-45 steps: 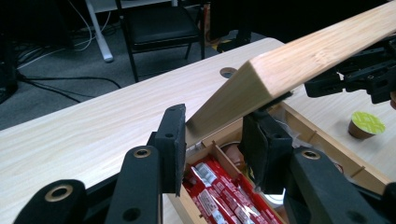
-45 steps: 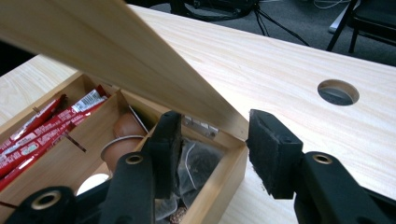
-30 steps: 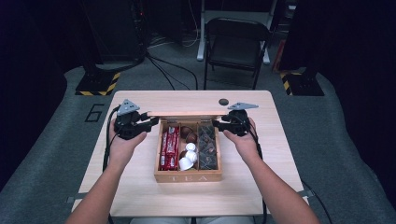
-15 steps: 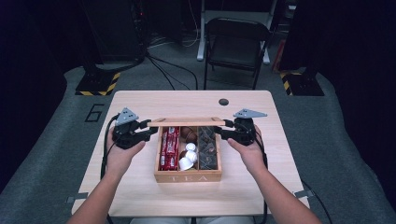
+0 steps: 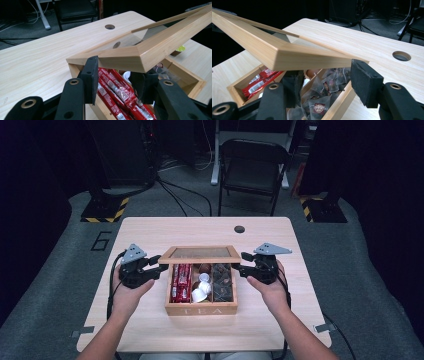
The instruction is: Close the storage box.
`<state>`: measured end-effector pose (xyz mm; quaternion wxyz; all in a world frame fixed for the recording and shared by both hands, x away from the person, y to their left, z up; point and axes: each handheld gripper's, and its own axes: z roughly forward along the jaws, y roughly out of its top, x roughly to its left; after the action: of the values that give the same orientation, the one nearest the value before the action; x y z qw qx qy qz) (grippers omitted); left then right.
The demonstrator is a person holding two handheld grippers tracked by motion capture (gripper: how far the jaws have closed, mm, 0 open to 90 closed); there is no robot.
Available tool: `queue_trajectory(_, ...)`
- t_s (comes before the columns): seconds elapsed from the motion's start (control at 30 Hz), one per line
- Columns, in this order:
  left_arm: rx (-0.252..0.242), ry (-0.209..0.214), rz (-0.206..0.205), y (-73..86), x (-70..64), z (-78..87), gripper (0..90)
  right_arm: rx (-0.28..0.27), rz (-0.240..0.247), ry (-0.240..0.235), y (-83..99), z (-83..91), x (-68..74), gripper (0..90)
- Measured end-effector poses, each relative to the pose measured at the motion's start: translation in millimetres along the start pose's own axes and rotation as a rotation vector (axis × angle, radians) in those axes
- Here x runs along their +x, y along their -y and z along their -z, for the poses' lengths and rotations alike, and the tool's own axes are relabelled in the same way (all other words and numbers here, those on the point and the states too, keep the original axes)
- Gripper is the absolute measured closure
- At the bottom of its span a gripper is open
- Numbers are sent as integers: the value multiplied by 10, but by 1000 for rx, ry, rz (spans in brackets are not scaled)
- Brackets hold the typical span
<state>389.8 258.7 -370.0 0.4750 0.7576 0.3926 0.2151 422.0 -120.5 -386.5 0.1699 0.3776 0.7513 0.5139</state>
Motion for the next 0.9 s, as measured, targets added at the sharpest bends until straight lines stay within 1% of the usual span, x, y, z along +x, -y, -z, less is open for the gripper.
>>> queue_trajectory(0.07,1,3,3,23,-9,9,589,1,7,-6,13,14,18,445)
queue_trajectory(0.13,-3,2,3,50,-19,13,590,6,1,-18,29,27,45,442)
queue_trajectory(0.17,2,2,-3,62,-21,18,589,6,8,-21,38,35,57,441)
queue_trajectory(0.2,2,5,1,74,-26,21,590,9,11,-24,46,42,76,438)
queue_trajectory(0.23,0,3,1,88,-29,22,590,10,31,-26,51,48,88,437)
queue_trajectory(0.33,-2,8,14,135,-48,24,590,14,59,-20,72,79,142,437)
queue_trajectory(0.37,8,13,7,150,-47,30,591,11,64,-21,77,85,150,437)
queue_trajectory(0.4,4,12,13,168,-56,29,591,11,64,-20,85,96,166,437)
queue_trajectory(0.43,10,13,8,189,-59,31,591,11,67,-21,92,105,177,437)
queue_trajectory(0.53,18,22,16,234,-73,39,591,8,75,-26,124,126,202,438)
queue_trajectory(0.6,20,23,17,258,-80,39,591,13,70,-27,138,130,214,438)
queue_trajectory(0.67,28,30,18,295,-91,44,591,20,72,-27,192,119,224,439)
queue_trajectory(0.77,38,38,15,342,-99,52,589,32,57,-29,247,111,225,438)
queue_trajectory(0.9,40,51,16,397,-107,71,586,41,55,-31,306,106,229,440)
